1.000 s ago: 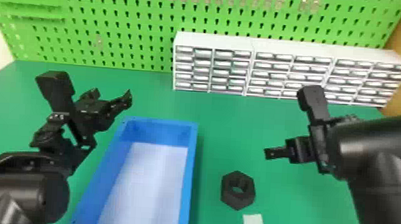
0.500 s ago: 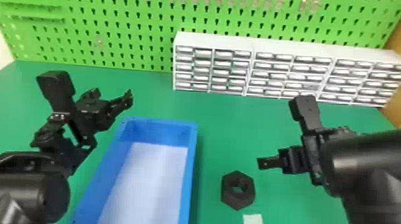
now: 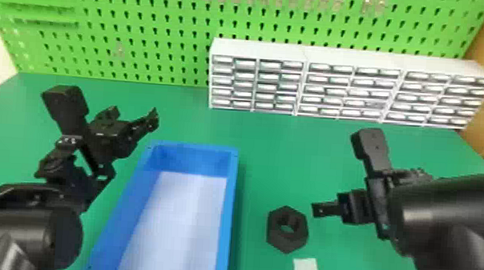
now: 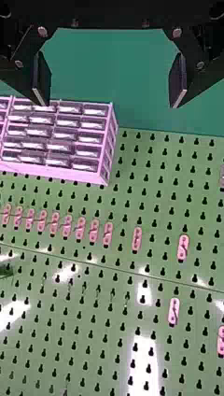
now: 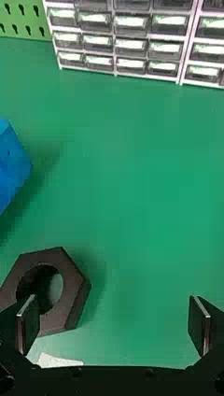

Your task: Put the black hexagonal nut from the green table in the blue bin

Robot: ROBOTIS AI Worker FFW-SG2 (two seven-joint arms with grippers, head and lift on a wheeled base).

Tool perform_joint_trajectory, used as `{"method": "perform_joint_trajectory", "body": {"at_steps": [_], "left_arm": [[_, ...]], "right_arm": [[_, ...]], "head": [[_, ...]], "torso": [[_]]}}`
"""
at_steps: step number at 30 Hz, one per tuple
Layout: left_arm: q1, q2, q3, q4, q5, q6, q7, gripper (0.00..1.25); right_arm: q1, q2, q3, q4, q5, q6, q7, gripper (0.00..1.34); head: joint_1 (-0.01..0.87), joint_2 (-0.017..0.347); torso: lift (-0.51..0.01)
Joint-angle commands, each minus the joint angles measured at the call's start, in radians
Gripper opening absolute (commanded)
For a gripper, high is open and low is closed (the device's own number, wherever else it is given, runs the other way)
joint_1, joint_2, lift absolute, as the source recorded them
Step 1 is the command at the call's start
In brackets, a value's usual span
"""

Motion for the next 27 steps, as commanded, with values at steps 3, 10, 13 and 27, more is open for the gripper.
{"method": "perform_joint_trajectory", "body": {"at_steps": [3,10,13,27], "left_arm": [[0.001,0.000,0.000,-0.001,0.000,0.001,0.000,0.95],[0.000,0.000,-0.001,-0.001,-0.002,0.001,0.000,0.95],[0.000,0.000,-0.003,-0.001,-0.002,0.001,0.000,0.95],[-0.002,0.000,-0.004,-0.001,-0.003,0.001,0.000,0.95]], "right_arm": [[0.016,0.005,0.003,0.000,0.008,0.003,0.000,1.23],[0.022,0.005,0.006,0.000,0.041,0.003,0.000,1.23],[0.022,0.005,0.006,0.004,0.047,0.003,0.000,1.23],[0.011,0.017,0.008,0.064,0.047,0.003,0.000,1.23]], "head": [[0.666,0.032],[0.666,0.032],[0.666,0.032],[0.666,0.032]], "torso": [[-0.100],[-0.100],[-0.100],[-0.100]]}}
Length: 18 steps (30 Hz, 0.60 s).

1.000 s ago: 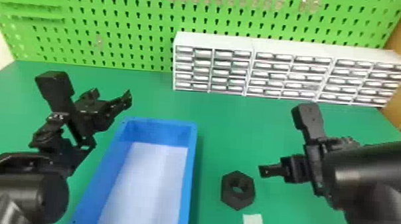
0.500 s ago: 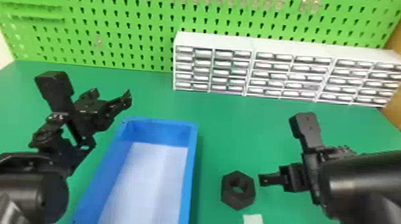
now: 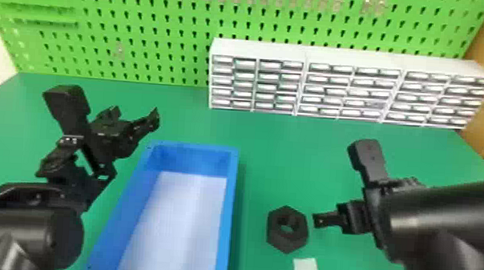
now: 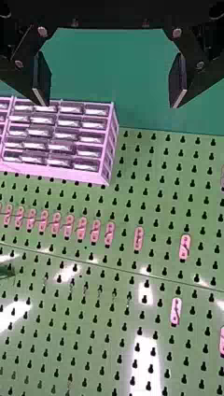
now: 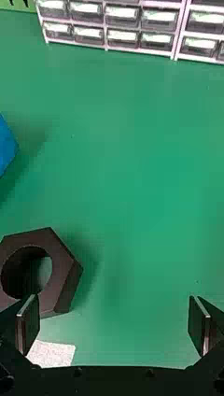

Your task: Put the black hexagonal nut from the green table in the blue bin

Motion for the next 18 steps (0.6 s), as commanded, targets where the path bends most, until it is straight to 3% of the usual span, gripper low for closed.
{"method": "perform_joint_trajectory", "body": {"at_steps": [1,18], "left_arm": [[0.000,0.000,0.000,0.000,0.000,0.000,0.000,0.95],[0.000,0.000,-0.002,0.000,0.000,0.000,0.000,0.95]], "right_arm": [[-0.005,0.003,0.001,0.029,-0.005,0.003,0.000,1.23],[-0.046,0.001,0.044,0.118,-0.052,0.003,0.000,1.23]], "head": [[0.666,0.032],[0.666,0.032]], "torso": [[-0.100],[-0.100]]}}
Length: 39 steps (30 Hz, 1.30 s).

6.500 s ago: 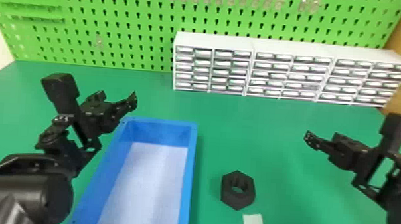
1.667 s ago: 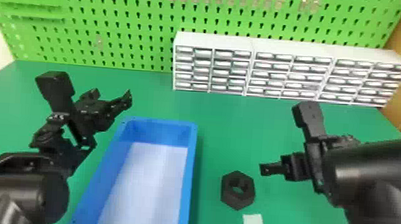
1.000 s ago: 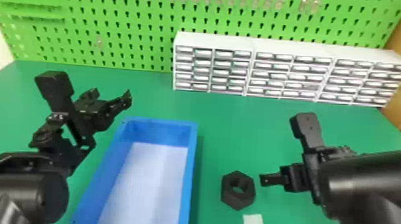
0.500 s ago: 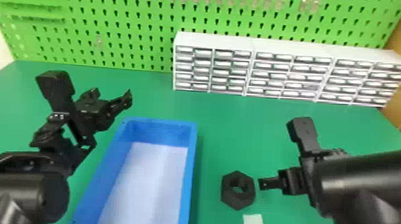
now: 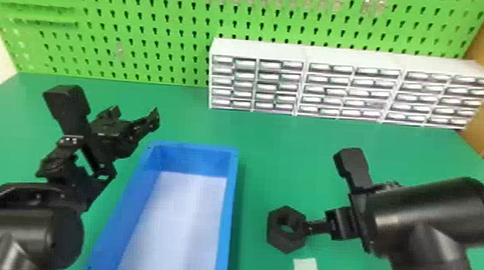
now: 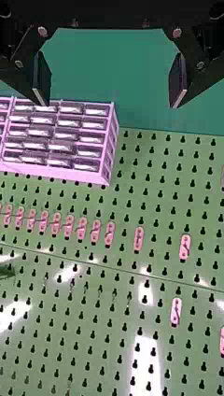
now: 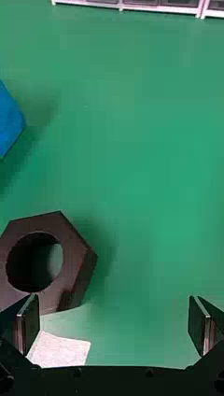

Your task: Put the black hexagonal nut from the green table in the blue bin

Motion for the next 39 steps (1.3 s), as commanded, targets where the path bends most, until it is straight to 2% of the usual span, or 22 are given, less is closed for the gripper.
{"method": "perform_joint_trajectory", "body": {"at_steps": [1,11,28,39], "left_arm": [[0.000,0.000,-0.001,0.000,0.000,0.000,0.000,0.95],[-0.002,0.000,-0.003,0.001,0.000,0.000,0.000,0.95],[-0.002,0.000,-0.003,0.001,0.000,0.000,0.000,0.95],[0.000,0.000,-0.003,0.000,0.000,0.000,0.000,0.95]], "right_arm": [[-0.017,-0.004,0.018,0.015,-0.006,0.003,0.000,1.23],[-0.035,-0.009,0.025,0.041,-0.006,0.002,0.000,1.23],[-0.060,0.008,0.019,0.116,-0.029,-0.098,0.000,1.23],[-0.063,0.007,0.021,0.134,-0.036,-0.113,0.000,1.23]], "head": [[0.666,0.032],[0.666,0.032],[0.666,0.032],[0.666,0.032]], "torso": [[-0.100],[-0.100],[-0.100],[-0.100]]}}
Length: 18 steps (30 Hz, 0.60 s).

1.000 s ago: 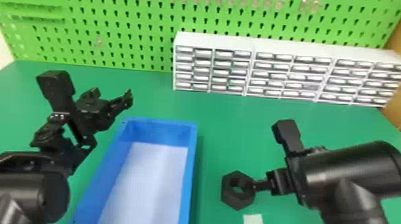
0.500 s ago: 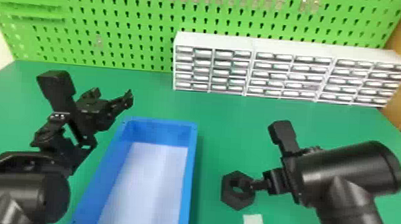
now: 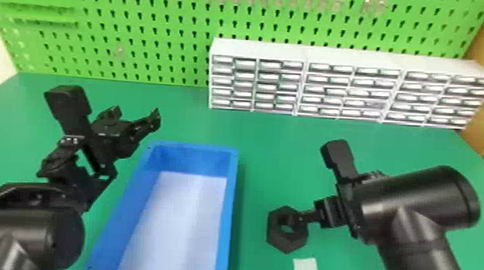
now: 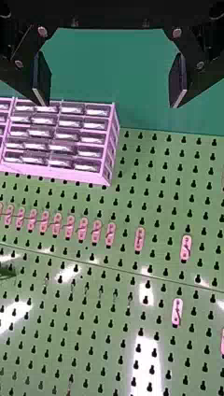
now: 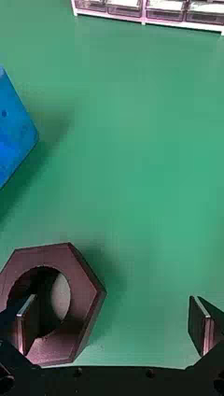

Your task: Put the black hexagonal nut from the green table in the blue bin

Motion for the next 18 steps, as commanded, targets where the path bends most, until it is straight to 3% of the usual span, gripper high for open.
{"method": "perform_joint_trajectory", "body": {"at_steps": [1,18], "left_arm": [[0.000,0.000,0.000,0.001,0.000,0.000,0.000,0.95],[0.000,0.000,0.002,0.001,0.000,0.000,0.000,0.95]], "right_arm": [[0.003,-0.001,0.000,0.007,-0.008,-0.005,0.000,1.23],[0.007,-0.001,0.002,0.041,-0.020,-0.042,0.000,1.23]], "head": [[0.666,0.032],[0.666,0.032]], "torso": [[-0.100],[-0.100]]}}
